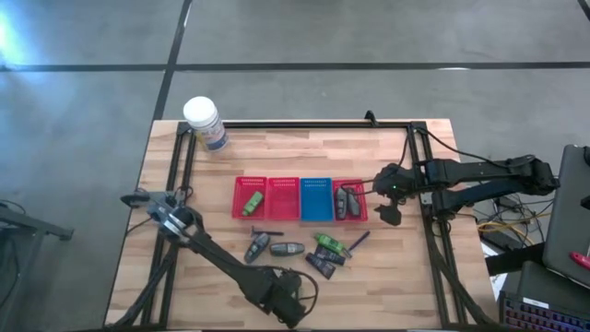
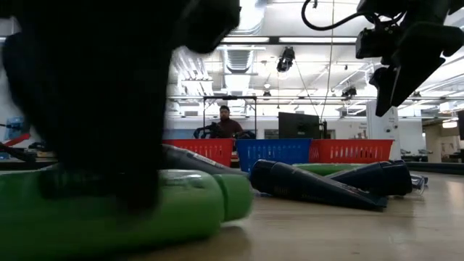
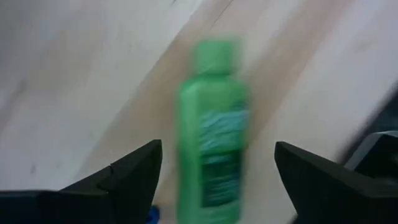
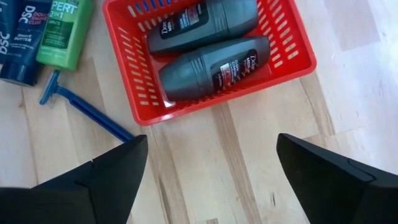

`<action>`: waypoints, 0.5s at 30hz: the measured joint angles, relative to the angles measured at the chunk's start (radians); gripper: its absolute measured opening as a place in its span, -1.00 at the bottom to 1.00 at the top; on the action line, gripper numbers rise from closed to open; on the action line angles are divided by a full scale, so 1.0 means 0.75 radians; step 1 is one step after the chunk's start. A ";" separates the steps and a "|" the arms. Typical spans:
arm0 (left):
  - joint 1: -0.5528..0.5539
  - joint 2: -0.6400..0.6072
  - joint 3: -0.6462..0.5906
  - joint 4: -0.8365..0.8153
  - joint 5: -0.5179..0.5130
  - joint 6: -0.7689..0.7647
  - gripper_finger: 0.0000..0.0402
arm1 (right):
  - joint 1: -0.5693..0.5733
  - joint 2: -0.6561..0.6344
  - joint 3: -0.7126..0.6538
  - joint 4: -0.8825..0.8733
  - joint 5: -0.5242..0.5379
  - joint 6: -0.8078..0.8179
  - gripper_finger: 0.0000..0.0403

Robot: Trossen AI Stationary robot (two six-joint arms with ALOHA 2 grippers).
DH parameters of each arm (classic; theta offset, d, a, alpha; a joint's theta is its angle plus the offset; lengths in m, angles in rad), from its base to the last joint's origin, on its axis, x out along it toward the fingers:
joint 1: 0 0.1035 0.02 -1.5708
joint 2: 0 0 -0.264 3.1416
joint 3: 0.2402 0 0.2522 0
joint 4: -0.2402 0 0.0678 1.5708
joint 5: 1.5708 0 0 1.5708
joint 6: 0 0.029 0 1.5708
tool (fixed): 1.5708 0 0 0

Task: Pick & Place Travel size toiletries
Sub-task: Put the green shampoo into the left red bin

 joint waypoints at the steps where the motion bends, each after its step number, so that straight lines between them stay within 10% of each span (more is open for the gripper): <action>1: 0.000 0.012 0.000 -0.018 0.000 -0.024 0.56 | 0.000 0.000 0.000 0.000 0.000 0.000 0.72; 15: 0.011 0.016 -0.002 -0.098 -0.002 0.106 0.09 | 0.000 0.000 -0.003 0.029 0.000 0.006 0.60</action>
